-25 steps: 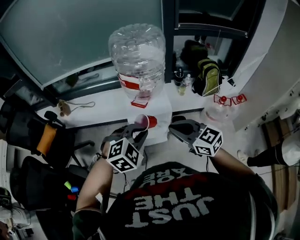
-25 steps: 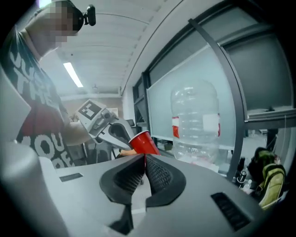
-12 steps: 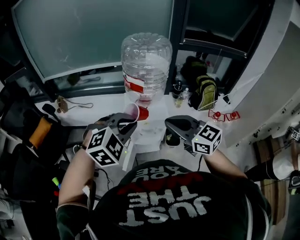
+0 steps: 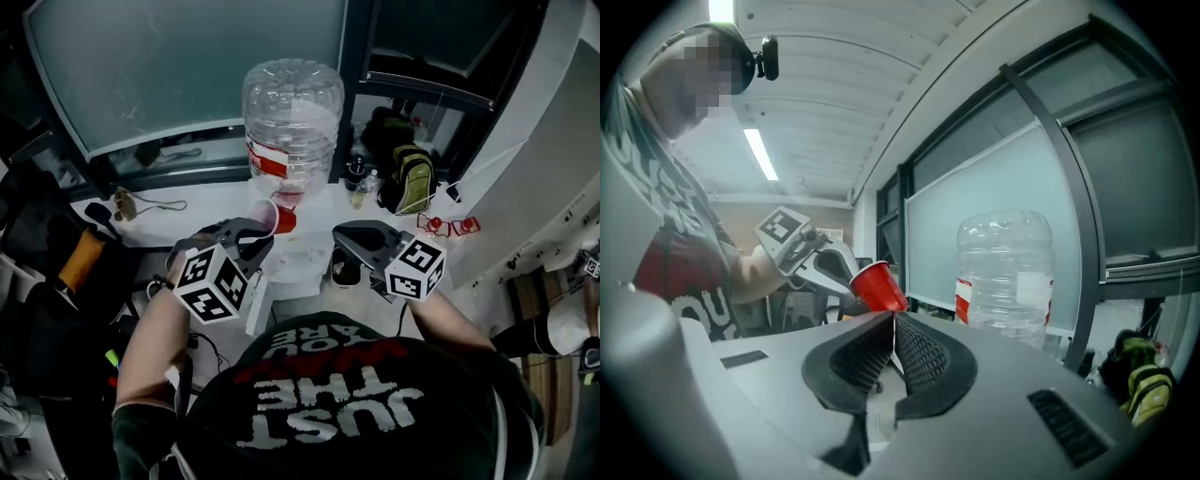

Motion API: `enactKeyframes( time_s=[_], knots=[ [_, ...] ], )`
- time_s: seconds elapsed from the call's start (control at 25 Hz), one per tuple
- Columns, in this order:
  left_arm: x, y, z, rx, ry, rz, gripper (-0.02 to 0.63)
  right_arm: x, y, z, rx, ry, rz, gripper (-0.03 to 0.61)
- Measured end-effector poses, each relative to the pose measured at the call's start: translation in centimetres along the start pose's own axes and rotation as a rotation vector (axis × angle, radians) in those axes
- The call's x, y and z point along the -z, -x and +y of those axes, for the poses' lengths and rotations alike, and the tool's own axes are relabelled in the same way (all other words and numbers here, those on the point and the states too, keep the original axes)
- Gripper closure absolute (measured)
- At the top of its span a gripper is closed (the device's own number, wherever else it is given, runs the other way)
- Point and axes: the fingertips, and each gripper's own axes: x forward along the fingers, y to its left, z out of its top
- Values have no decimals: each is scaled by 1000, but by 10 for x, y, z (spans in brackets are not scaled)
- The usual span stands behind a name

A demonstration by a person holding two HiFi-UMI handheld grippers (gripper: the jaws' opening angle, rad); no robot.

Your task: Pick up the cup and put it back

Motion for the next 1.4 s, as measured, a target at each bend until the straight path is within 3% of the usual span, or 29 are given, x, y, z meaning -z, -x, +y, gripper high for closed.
enactKeyframes(
  time_s=[0.52,0.72,1.08,1.24,1.4],
  knots=[
    [28,-53,-29,120,61,51,589,27,-1,-23,33,-39,28,545],
    [57,-95,-57,200,112,97,589,65,-12,-36,37,-88,66,543],
    [132,-222,-148,359,184,201,589,175,-34,-66,52,-135,123,545],
    [164,-288,-205,405,212,227,589,250,-30,-78,78,-188,146,543],
    [206,-361,-268,439,189,269,589,342,-29,-98,104,-220,182,544]
  ],
)
